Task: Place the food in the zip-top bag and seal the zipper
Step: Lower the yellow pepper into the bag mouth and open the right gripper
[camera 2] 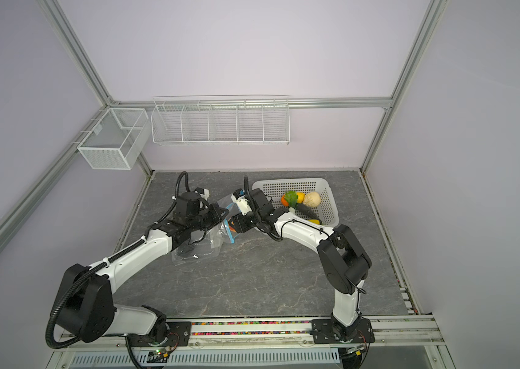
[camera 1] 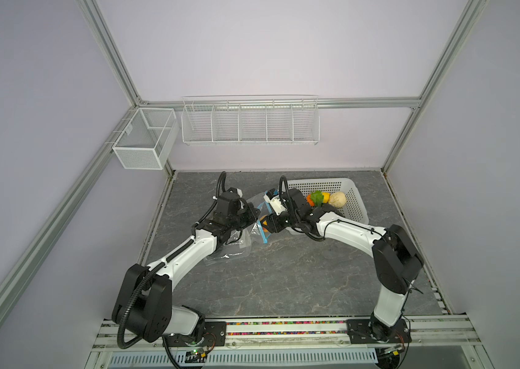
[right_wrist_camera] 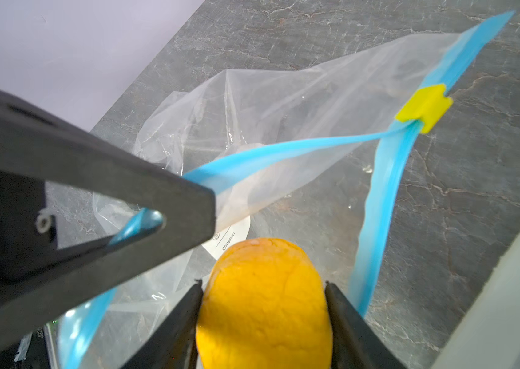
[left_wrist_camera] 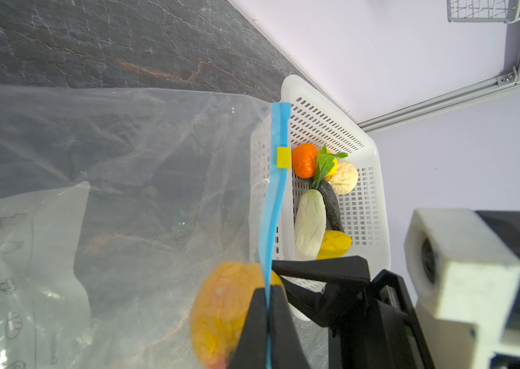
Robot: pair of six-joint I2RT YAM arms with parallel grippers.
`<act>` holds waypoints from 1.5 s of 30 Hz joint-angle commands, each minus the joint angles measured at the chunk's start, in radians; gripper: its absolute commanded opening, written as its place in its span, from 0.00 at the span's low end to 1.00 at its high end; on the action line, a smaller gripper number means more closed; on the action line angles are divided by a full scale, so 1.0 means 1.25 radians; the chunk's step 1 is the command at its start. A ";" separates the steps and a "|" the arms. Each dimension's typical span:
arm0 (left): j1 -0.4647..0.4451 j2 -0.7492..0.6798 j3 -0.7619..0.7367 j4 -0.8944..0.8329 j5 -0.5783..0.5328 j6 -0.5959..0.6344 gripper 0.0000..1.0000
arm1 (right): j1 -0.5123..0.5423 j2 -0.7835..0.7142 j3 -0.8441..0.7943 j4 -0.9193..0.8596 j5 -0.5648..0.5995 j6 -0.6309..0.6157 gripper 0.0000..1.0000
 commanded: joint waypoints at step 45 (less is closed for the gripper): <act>-0.005 -0.053 -0.037 0.010 -0.008 -0.007 0.00 | 0.012 0.060 0.022 -0.033 0.016 -0.007 0.70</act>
